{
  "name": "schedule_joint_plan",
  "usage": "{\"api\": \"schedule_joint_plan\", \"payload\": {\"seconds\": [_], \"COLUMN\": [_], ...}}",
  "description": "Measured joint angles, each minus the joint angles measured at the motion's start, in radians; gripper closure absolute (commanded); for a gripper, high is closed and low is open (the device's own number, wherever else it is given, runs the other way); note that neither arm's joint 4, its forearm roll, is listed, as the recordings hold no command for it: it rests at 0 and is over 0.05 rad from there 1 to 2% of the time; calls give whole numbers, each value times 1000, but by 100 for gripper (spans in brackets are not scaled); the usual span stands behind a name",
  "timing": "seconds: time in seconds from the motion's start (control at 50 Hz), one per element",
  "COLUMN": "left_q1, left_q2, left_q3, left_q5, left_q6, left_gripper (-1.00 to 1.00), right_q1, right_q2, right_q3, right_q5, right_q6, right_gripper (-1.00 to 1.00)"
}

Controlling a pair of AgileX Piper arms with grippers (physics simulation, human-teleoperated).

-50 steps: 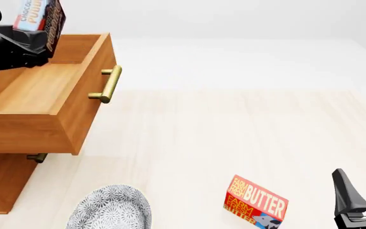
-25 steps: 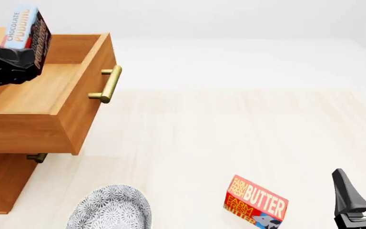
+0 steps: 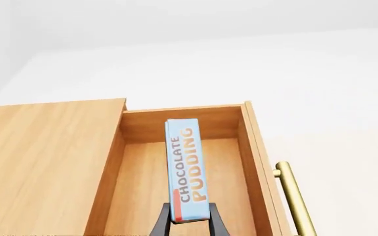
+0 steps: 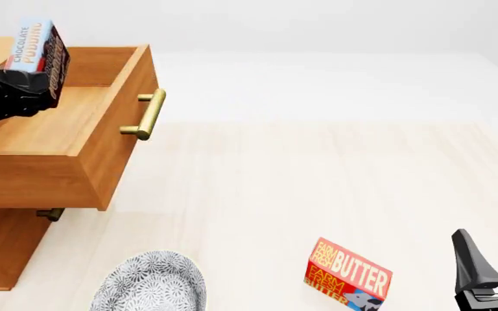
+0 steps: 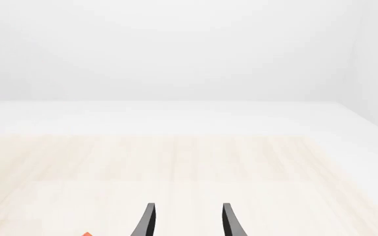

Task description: Put the chocolate pudding in the top drawer of the cabinet and close it.

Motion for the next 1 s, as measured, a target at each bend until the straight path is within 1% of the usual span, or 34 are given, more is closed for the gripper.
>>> {"api": "schedule_joint_plan", "payload": {"seconds": [0.44, 1.0], "left_q1": [20, 32], "left_q2": [42, 125], "left_q3": [-23, -33], "left_q5": [33, 2], "left_q6": [-14, -50], "left_gripper": [100, 100], "right_q1": [0, -2], "right_q2": [0, 3], "right_q3": [-1, -8], "right_q5": [1, 8], "right_q6": [-1, -8], "right_gripper": [-100, -100]}}
